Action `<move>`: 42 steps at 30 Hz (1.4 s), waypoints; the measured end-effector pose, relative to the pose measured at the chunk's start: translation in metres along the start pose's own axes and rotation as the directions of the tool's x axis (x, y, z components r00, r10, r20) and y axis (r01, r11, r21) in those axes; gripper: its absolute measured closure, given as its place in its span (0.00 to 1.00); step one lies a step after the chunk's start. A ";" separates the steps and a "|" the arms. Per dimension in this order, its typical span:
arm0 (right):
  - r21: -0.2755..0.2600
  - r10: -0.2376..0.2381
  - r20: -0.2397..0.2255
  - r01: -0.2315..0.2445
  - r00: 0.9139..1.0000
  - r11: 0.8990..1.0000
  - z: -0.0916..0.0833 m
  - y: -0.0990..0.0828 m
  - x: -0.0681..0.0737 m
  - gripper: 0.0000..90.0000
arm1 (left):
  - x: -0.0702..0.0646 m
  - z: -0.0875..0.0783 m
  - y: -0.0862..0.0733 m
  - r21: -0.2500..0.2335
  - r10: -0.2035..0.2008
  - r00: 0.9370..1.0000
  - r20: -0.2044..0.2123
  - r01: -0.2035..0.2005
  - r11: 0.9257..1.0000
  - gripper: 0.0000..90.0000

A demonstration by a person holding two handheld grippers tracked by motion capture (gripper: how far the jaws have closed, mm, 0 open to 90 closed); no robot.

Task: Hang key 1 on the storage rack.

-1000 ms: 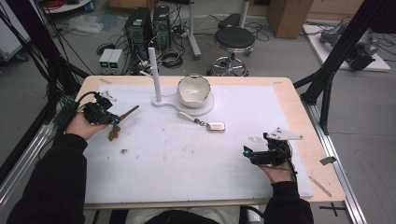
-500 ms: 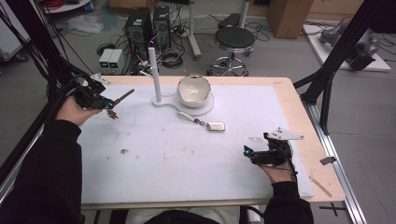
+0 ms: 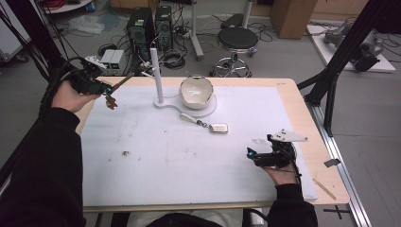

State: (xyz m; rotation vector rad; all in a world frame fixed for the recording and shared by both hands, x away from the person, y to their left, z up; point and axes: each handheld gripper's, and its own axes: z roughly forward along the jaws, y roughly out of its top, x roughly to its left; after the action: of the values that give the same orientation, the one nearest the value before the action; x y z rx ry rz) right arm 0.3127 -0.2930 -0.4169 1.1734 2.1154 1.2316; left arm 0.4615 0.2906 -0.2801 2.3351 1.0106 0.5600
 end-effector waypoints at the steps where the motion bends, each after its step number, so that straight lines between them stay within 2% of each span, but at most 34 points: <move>1: 0.000 0.000 0.000 0.000 1.000 1.000 0.000 0.000 0.000 0.01 | -0.001 0.000 0.003 -0.002 0.000 1.000 -0.007 0.000 1.000 0.92; 7: -0.003 -0.006 -0.002 0.006 1.000 1.000 -0.001 0.000 -0.001 0.01 | -0.001 0.004 0.014 -0.002 -0.007 0.999 -0.034 0.007 1.000 0.92; 11: -0.005 -0.001 -0.003 0.001 1.000 1.000 -0.001 0.000 -0.002 0.01 | -0.001 0.002 0.022 -0.018 -0.012 1.000 -0.029 0.011 1.000 0.92; 15: 0.003 -0.003 -0.005 0.003 1.000 1.000 0.000 0.000 -0.001 0.01 | -0.008 0.005 0.033 -0.008 0.014 0.999 -0.038 -0.014 1.000 0.92; 21: -0.005 -0.001 -0.007 0.001 1.000 1.000 -0.002 -0.001 -0.002 0.01 | -0.010 0.016 0.034 0.043 0.026 0.998 -0.057 -0.024 0.999 0.92; 27: -0.002 -0.002 -0.004 0.002 1.000 1.000 -0.001 -0.002 -0.004 0.01 | -0.014 0.020 0.038 0.015 0.013 0.999 -0.035 -0.013 1.000 0.92; 31: -0.002 -0.003 -0.002 0.003 1.000 1.000 -0.001 -0.002 -0.003 0.01 | -0.018 0.024 0.038 0.036 0.033 0.999 -0.033 -0.032 0.999 0.92; 34: 0.003 -0.003 -0.002 0.003 1.000 1.000 -0.001 -0.002 -0.003 0.01 | -0.019 0.023 0.039 0.027 0.027 0.999 -0.035 -0.026 0.999 0.92; 42: 0.009 -0.006 -0.001 0.006 1.000 1.000 0.000 -0.003 -0.003 0.01 | -0.025 0.029 0.042 0.042 0.051 0.998 -0.032 -0.049 0.998 0.92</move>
State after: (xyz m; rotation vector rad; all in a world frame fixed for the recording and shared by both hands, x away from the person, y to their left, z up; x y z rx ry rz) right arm 0.3130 -0.2958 -0.4192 1.1697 2.1260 1.2214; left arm 0.4843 0.2391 -0.2807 2.4003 0.9896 0.6039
